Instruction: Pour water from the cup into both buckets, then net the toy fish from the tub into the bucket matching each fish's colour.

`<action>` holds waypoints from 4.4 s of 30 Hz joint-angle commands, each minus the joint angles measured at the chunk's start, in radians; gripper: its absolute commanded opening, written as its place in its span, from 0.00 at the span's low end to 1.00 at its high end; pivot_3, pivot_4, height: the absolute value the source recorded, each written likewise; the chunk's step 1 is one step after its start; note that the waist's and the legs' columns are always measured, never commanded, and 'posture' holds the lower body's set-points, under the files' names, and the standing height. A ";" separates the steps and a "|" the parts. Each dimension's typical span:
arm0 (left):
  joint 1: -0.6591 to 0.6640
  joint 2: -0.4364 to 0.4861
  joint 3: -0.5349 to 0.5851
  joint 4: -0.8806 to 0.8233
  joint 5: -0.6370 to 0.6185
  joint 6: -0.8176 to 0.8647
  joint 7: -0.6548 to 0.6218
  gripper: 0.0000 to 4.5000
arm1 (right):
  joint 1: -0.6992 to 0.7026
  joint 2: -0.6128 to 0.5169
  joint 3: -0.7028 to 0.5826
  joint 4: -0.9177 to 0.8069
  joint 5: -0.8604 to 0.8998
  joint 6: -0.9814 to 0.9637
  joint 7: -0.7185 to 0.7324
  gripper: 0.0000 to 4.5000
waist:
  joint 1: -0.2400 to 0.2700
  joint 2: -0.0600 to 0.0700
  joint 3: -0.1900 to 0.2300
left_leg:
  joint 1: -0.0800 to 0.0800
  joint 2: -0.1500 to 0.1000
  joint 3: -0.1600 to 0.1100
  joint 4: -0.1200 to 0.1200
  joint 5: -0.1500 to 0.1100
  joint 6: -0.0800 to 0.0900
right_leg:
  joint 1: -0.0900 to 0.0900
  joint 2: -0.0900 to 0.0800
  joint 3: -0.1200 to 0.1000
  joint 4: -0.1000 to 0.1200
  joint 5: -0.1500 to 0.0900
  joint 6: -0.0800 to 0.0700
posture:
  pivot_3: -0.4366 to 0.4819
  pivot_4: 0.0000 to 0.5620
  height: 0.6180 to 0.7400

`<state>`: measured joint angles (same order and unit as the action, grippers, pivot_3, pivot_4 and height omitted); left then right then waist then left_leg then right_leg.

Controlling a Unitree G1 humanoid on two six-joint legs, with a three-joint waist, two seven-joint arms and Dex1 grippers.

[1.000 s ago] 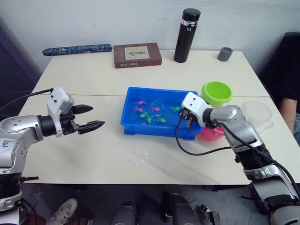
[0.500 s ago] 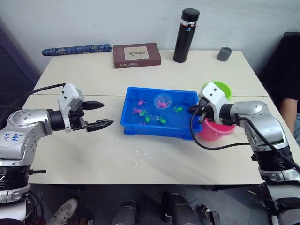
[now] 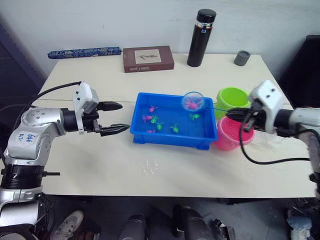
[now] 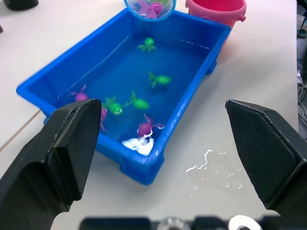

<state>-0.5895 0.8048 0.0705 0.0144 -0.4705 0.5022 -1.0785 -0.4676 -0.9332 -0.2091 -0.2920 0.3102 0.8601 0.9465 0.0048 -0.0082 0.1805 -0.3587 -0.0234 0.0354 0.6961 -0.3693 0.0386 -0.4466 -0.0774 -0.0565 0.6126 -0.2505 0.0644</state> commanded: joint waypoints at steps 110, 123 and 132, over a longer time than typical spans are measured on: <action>0.147 0.062 0.182 0.050 0.087 0.020 0.055 0.99 | -0.182 0.151 0.299 -0.048 0.044 0.138 -0.127 0.00 | -0.004 0.000 0.000 | 0.002 0.000 0.001 0.003 0.001 0.001 | 0.000 0.000 0.003 0.007 0.000 0.000 | 0.48 0.27 1.00; 0.185 0.056 0.183 -0.023 0.055 0.052 0.104 0.99 | -0.239 0.116 0.430 0.014 0.005 0.146 -0.102 0.00 | -0.007 0.000 0.000 | 0.002 0.000 0.001 0.003 0.000 0.001 | -0.001 0.000 0.003 0.007 0.000 0.000 | 0.48 0.27 1.00; 0.219 0.052 0.191 -0.060 0.032 0.057 0.129 0.99 | -0.279 0.071 0.524 0.082 -0.084 0.072 -0.052 0.00 | -0.008 0.000 0.000 | 0.002 0.000 0.001 0.002 0.000 0.000 | -0.001 0.000 0.003 0.007 0.000 -0.001 | 0.48 0.27 1.00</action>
<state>-0.3770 0.8517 0.2261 -0.0024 -0.4219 0.5630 -0.9546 -0.7273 -0.8476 0.3119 -0.2037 0.2481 0.9589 0.8808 -0.0028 -0.0084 0.1804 -0.3568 -0.0234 0.0369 0.6984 -0.3691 0.0389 -0.4478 -0.0775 -0.0531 0.6190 -0.2509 0.0637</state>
